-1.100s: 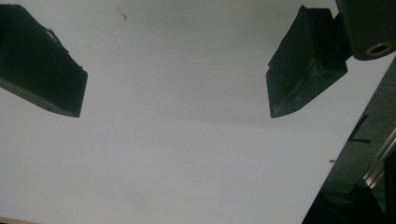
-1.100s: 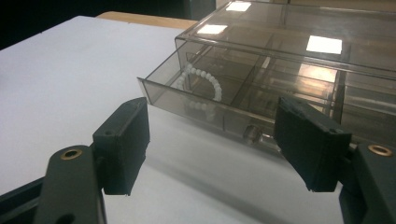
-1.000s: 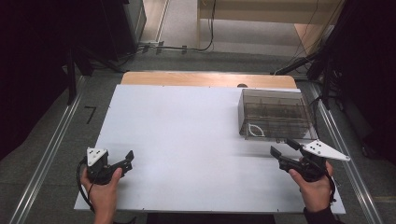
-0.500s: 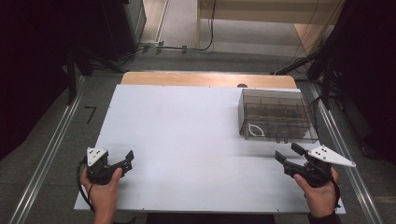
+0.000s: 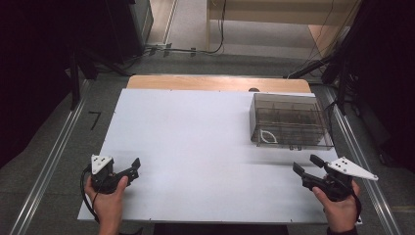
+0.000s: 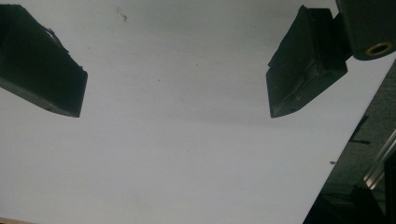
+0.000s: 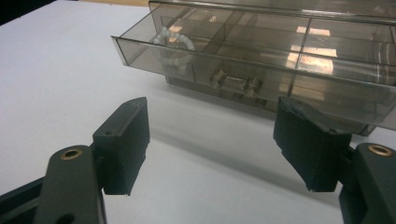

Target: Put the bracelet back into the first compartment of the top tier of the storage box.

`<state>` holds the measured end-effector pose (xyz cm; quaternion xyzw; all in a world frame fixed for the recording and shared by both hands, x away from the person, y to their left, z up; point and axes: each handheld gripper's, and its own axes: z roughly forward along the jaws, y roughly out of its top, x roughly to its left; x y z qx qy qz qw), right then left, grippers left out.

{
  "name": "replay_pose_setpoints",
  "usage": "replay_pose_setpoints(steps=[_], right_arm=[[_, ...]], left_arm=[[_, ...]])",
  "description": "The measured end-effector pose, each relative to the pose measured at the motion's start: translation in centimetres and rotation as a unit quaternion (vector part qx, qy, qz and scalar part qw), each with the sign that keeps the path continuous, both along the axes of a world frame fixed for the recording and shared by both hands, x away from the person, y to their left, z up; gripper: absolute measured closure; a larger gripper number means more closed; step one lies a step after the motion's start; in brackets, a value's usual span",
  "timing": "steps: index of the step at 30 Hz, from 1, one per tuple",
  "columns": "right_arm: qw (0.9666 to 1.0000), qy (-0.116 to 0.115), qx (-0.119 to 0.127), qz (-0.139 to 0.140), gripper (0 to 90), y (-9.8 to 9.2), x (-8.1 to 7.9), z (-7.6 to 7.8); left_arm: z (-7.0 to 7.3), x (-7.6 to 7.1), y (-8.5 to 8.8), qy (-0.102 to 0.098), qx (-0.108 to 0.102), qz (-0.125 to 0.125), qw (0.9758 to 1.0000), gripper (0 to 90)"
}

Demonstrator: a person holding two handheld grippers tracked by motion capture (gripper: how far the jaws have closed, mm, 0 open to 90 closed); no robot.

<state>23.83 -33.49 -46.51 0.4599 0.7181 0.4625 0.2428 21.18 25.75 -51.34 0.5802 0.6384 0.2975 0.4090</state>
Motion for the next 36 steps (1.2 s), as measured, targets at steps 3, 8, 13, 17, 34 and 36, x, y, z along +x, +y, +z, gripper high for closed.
replay_pose_setpoints(steps=[3, 8, 13, 17, 34, 36], right_arm=[[1.0000, 0.002, -0.001, -0.002, 25.8, -0.2, -0.1, -0.1], [0.9999, 0.007, -0.005, -0.007, 25.9, -0.6, -0.2, -0.4], [0.9999, 0.010, -0.007, -0.011, 25.9, -1.1, -0.3, -0.6], [0.9998, 0.013, -0.007, -0.013, 25.8, -1.3, -0.3, -0.7], [0.9995, 0.018, -0.008, -0.024, 25.8, -2.5, -0.4, -1.0], [0.9994, 0.020, -0.008, -0.028, 25.8, -2.7, -0.5, -1.1]], left_arm=[[0.0, 0.0, 0.0, 0.000, 0.000, 0.001, 1.0000, 5.5], [0.0, 0.0, 0.0, 0.001, -0.001, 0.001, 1.0000, 5.5], [0.0, 0.0, 0.0, 0.001, -0.001, 0.001, 1.0000, 5.5], [0.0, 0.0, 0.0, 0.001, -0.001, 0.000, 1.0000, 5.6], [0.0, 0.0, 0.0, 0.000, -0.001, 0.000, 1.0000, 5.5], [0.0, 0.0, 0.0, 0.000, -0.001, 0.000, 1.0000, 5.5]])
